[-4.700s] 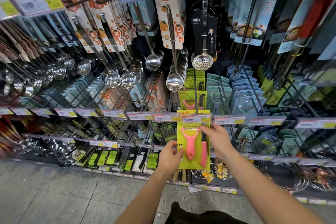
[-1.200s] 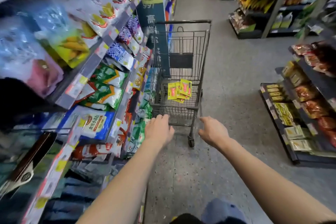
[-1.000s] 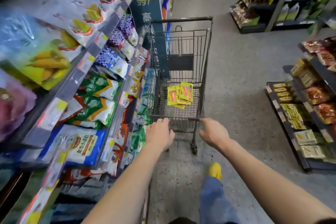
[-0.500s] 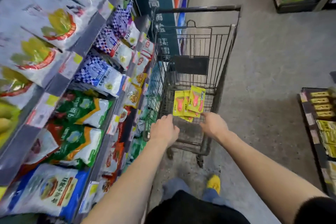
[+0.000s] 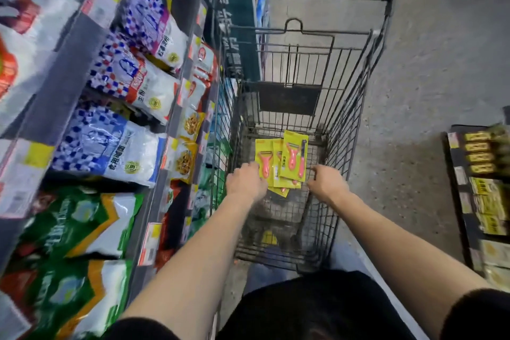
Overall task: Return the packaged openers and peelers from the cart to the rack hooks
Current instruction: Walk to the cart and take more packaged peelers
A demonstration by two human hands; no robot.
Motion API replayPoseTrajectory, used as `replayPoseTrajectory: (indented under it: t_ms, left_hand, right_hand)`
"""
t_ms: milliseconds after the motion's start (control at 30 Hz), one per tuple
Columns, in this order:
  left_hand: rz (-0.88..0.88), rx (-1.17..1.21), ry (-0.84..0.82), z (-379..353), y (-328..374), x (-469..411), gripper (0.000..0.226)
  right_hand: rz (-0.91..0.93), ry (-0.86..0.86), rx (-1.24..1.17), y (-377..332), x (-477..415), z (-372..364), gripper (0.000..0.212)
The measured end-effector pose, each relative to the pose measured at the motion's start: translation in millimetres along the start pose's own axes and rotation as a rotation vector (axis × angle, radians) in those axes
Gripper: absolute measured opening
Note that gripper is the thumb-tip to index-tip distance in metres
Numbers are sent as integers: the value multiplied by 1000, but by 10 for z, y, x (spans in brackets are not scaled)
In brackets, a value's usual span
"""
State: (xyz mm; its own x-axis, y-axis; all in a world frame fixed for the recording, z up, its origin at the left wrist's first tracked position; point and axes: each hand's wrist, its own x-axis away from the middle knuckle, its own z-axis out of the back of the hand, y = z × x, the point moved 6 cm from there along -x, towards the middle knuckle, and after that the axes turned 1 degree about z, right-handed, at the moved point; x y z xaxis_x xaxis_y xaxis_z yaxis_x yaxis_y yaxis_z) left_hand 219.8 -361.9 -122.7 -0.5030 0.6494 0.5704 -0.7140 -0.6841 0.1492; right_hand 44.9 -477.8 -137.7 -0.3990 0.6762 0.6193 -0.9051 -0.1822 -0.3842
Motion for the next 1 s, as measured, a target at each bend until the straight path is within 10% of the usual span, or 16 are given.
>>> replayPoseTrajectory:
  t_ms: [500,733,900,1000]
  left_hand:
    - [216,207,-188,-952,-268,-1918,37]
    - [319,368,-185,-1715,-424,-2723,47]
    - [359,370,-216,-2170,-426,-3002,80]
    - [426,358,-123,-2222,-472,-3100,93]
  right_hand:
    - [-299,-125,-70,503,-2290,-727,23]
    - [-424,-159,-277,837,-3173,-1473,55]
    - [-482,-145,-219,1445,-3788,-2197,146]
    - [-549,-103,-200,1477,-3783,-2136,142]
